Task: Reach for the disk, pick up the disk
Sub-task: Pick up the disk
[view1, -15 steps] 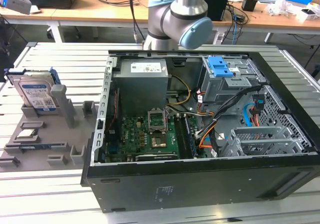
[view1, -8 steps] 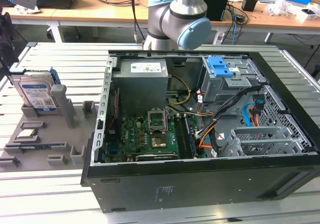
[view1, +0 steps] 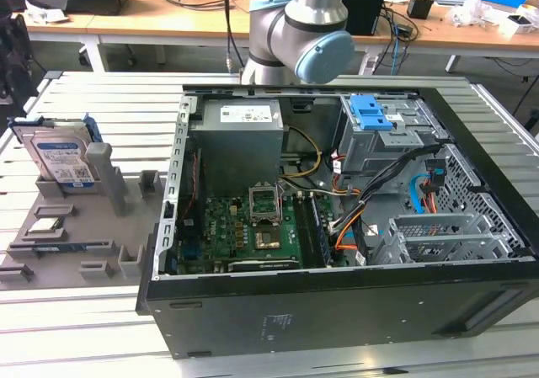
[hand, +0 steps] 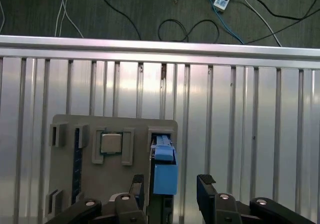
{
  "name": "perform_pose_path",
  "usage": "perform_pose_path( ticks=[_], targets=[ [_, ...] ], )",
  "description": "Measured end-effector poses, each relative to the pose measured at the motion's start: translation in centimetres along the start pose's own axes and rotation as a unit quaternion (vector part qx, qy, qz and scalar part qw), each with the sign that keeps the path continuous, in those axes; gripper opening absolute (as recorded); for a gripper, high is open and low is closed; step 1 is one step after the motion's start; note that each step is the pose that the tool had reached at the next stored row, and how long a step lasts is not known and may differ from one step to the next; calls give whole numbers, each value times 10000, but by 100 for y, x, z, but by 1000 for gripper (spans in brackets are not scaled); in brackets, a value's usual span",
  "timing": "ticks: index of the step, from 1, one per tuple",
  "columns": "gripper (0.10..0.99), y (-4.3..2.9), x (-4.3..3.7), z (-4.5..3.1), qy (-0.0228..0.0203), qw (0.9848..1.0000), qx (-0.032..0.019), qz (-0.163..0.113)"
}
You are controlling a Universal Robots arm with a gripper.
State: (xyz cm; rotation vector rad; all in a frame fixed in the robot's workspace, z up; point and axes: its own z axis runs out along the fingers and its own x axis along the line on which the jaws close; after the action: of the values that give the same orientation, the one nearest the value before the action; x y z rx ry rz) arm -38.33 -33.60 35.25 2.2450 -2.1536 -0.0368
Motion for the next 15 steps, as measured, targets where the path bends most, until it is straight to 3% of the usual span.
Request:
perform_pose_path(
  ticks=[4, 8, 15],
  targets=[
    [545, -14, -1, 37, 0, 10000, -1, 1],
    [545, -31, 4, 178, 7, 10000, -1, -1],
    [545, -53, 9, 309, 16, 10000, -1, -6]
  ],
)
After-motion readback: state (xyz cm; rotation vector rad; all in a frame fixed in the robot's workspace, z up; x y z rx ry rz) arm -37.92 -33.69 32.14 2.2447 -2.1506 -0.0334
